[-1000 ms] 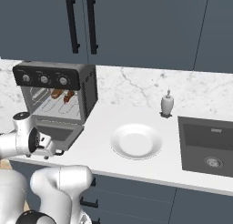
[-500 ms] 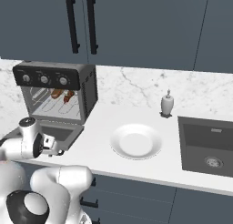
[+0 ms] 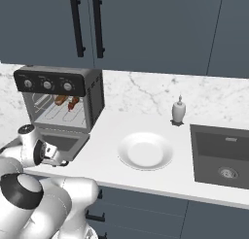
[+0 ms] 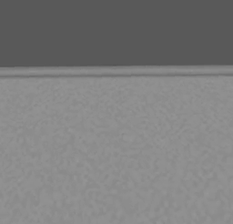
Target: Pick up the kebab skewer and baguette bread, and place them inside the toaster oven. Close the toaster oven door and start by setting the timer.
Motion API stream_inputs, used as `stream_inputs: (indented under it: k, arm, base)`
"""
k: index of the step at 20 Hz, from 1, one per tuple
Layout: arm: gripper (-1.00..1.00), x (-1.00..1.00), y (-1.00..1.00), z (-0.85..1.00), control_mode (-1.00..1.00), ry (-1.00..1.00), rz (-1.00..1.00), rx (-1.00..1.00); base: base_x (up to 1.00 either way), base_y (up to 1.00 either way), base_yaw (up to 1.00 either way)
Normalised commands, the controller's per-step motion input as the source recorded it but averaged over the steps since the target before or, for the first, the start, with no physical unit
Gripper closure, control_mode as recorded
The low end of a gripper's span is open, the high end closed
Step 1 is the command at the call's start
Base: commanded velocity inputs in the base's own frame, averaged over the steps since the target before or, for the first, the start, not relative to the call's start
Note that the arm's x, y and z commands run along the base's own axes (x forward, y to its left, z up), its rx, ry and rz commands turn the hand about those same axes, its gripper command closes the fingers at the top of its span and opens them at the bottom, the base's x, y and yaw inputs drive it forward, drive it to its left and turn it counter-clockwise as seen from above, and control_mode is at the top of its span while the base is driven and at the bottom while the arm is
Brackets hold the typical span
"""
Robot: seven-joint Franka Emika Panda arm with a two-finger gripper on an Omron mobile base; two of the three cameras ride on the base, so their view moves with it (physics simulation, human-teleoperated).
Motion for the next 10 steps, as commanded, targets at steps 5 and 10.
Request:
stream_inputs:
  k: [5, 10]
  arm:
    - [-1.0, 0.0, 0.02, 0.0, -1.0, -0.09, 0.0, 0.0]
    - [-1.0, 0.19, 0.0, 0.0, -1.0, -0.22, 0.0, 0.0]
  base:
    - [0.0, 0.0, 0.0]
    - [0.0, 0.0, 0.0]
